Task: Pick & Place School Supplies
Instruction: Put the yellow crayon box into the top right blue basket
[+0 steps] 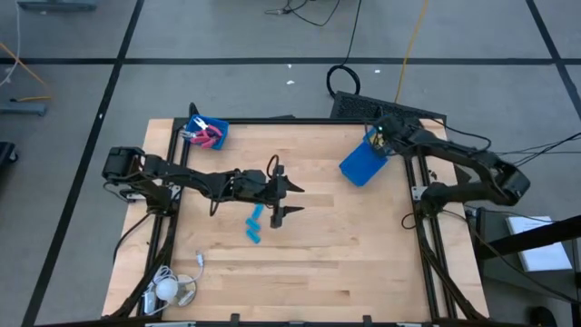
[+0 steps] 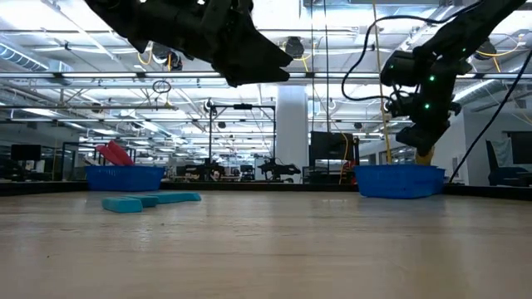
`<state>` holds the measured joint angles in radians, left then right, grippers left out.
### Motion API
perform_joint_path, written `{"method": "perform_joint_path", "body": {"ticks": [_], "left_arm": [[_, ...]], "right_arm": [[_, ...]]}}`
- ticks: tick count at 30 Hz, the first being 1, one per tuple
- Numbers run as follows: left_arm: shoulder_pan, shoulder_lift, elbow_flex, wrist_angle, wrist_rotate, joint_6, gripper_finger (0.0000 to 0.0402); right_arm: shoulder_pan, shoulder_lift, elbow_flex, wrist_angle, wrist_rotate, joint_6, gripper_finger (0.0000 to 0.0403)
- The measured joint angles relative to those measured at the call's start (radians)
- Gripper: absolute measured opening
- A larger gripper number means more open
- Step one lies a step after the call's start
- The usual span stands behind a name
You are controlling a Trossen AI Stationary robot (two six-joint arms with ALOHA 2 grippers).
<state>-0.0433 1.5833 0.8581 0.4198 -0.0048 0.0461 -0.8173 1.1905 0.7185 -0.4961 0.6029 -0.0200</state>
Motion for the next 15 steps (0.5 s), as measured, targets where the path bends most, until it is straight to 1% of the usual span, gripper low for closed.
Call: {"method": "perform_joint_path", "body": {"ticks": [4,7,10,15], "left_arm": [[0.000,0.000,0.000,-0.003,0.000,-0.004,0.0260],[0.000,0.000,0.000,-0.005,0.000,-0.004,0.0258],[0.000,0.000,0.000,-0.005,0.000,-0.004,0.0261],[0.000,0.000,0.000,-0.005,0.000,-0.004,0.0266]], "right_arm": [[0.000,0.031,0.000,0.051,-0.005,-0.015,0.0042],[0.000,0.034,0.000,0.063,-0.052,-0.014,0.0059],[0.000,0.035,0.000,0.062,-0.084,-0.008,0.0094],[0.000,0.034,0.000,0.073,-0.092,0.086,0.0170]]}}
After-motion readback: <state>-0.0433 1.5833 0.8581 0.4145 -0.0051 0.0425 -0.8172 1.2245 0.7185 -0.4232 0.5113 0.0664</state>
